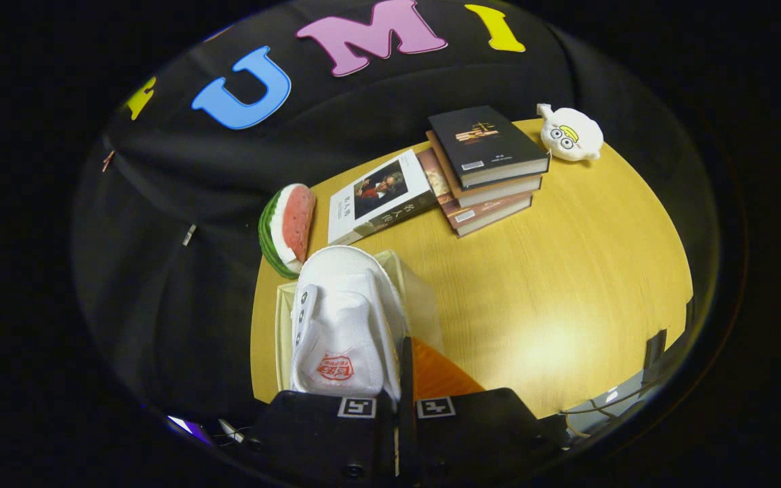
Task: Open the storage box then place both shoes into the box .Put the left shoe in first, then the right shoe, with the right side of both shoes facing outward in a uniform manner.
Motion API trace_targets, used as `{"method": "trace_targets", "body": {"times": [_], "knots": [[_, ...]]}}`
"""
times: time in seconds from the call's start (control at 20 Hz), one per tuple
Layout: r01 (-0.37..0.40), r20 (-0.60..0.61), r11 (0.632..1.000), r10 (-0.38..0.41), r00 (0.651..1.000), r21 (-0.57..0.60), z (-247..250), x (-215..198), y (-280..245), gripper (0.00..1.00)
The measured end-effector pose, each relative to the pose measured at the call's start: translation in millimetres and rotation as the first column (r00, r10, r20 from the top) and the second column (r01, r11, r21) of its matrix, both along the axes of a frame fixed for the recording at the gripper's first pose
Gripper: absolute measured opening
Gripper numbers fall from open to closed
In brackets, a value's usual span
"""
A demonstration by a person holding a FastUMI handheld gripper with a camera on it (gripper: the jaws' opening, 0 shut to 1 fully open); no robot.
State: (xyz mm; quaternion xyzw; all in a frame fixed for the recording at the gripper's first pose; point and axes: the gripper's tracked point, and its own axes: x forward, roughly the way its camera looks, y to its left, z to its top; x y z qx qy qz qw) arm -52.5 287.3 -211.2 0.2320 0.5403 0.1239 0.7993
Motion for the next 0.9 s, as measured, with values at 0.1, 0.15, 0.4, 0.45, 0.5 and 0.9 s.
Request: {"method": "trace_targets", "body": {"times": [0.1, 0.15, 0.4, 0.45, 0.5, 0.9], "knots": [[-0.023, -0.031, 0.998, 0.021, 0.999, -0.054, -14.0, -5.7, 11.5, 0.07], [-0.031, -0.041, 0.997, 0.027, 0.999, -0.077, -20.7, -6.8, 16.1, 0.07], [-0.034, -0.009, 0.990, 0.033, 0.999, -0.136, -36.7, -6.1, 31.8, 0.18], [-0.064, 0.006, 0.992, 0.065, 0.998, -0.109, -32.3, -8.0, 42.9, 0.30], [-0.093, 0.022, 0.991, 0.096, 0.995, -0.091, -26.5, -10.0, 52.1, 0.54], [-0.140, 0.117, 0.985, 0.152, 0.981, -0.102, -8.7, -5.4, 49.3, 0.99]]}}
